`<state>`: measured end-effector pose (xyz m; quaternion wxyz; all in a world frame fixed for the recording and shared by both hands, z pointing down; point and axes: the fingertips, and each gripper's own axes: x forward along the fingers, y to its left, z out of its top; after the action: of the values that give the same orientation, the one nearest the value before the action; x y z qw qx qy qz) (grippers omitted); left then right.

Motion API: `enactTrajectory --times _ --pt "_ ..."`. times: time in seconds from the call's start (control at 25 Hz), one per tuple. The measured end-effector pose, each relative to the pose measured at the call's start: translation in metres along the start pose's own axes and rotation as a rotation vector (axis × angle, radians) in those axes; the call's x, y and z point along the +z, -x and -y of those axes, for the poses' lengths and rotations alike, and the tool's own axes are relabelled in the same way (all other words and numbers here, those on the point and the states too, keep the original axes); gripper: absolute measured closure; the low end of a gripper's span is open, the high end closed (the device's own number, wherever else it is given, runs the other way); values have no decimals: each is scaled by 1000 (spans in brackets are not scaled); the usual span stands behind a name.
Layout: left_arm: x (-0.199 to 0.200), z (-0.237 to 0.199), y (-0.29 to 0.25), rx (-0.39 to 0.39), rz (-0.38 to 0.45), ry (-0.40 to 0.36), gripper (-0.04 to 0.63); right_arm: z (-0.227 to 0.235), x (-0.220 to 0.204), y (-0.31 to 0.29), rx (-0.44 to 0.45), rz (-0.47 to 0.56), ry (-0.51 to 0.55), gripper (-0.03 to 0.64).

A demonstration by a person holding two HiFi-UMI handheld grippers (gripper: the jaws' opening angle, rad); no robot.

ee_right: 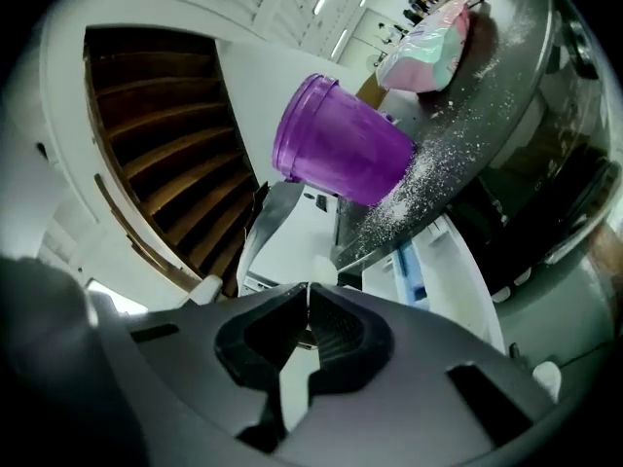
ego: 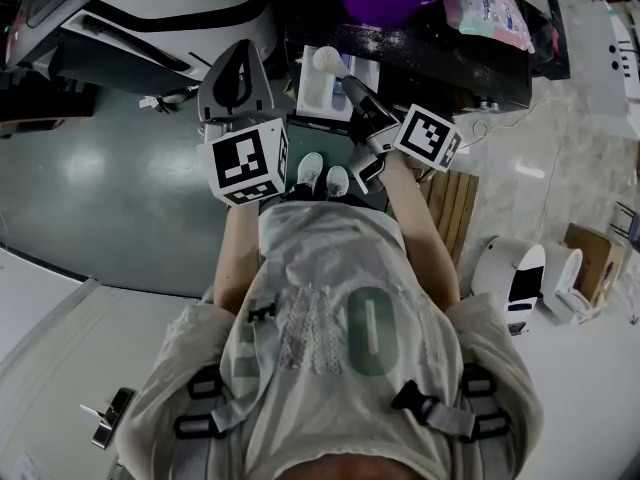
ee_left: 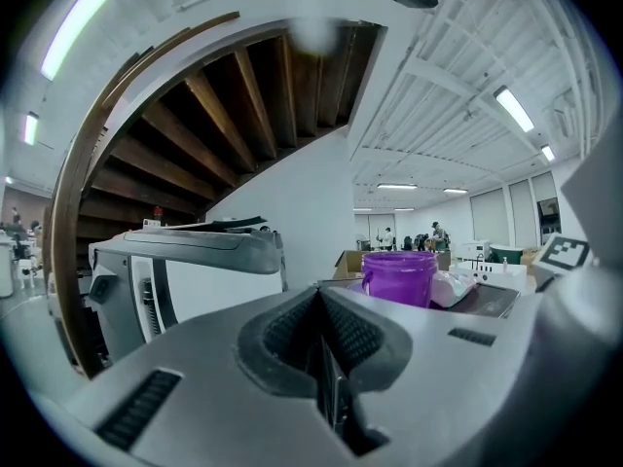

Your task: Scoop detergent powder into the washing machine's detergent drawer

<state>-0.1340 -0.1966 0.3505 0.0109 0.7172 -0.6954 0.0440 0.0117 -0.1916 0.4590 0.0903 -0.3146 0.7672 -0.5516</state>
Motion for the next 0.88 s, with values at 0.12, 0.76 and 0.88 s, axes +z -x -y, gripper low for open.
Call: enactTrajectory --times 0.12,0.76,0.88 --pt "-6 -8 2 19 -12 1 575 9 -5 -6 -58 -50 109 607" --pt "-23 -19 5 47 -45 27 575 25 -33 -27 -348 -365 981 607" --pt "-26 -22 6 51 -53 35 575 28 -35 -28 -387 -412 1124 607"
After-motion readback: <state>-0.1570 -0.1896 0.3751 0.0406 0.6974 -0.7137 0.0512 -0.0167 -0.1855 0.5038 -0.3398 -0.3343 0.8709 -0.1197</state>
